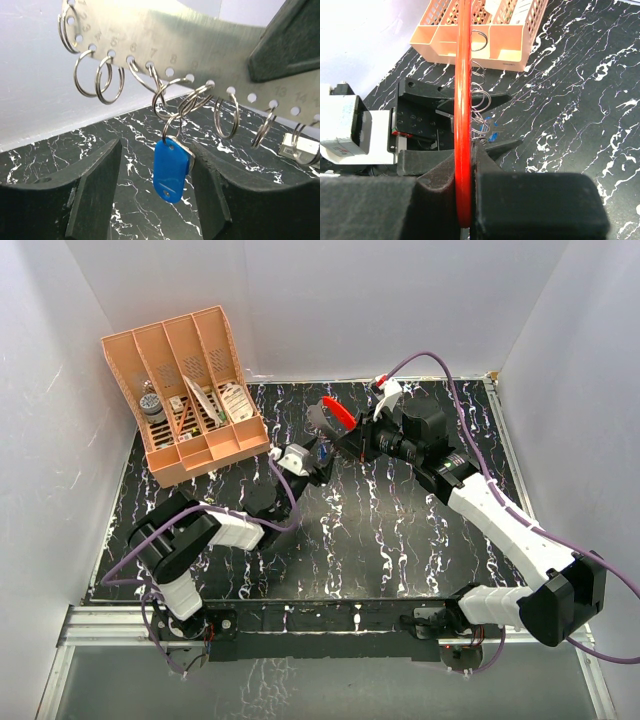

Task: Put the keys on the keyring

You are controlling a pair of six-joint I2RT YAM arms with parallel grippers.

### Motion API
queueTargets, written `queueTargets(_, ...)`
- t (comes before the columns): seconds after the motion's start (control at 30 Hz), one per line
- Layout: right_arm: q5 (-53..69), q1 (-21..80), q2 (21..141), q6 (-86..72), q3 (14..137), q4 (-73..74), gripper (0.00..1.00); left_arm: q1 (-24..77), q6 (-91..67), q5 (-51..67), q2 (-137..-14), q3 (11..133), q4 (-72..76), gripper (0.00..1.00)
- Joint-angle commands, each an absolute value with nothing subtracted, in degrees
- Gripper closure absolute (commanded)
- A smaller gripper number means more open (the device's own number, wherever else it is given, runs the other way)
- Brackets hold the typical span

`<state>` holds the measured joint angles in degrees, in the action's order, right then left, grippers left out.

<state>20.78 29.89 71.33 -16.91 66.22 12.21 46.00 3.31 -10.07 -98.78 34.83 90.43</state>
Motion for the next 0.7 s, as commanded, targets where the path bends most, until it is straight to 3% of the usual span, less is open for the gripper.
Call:
queueTargets(0.0,20.7,29.7,69.5,-17.0,66.7,8.2,1.00,46.3,4.2,-9.7,-95.1,35.1,102.2,0.47)
queueTargets(0.67,19.8,29.7,68.9,-16.3,65.9,10.2,1.00,46.3,5.8,-8.9,-92.5,33.7,102.2,0.77)
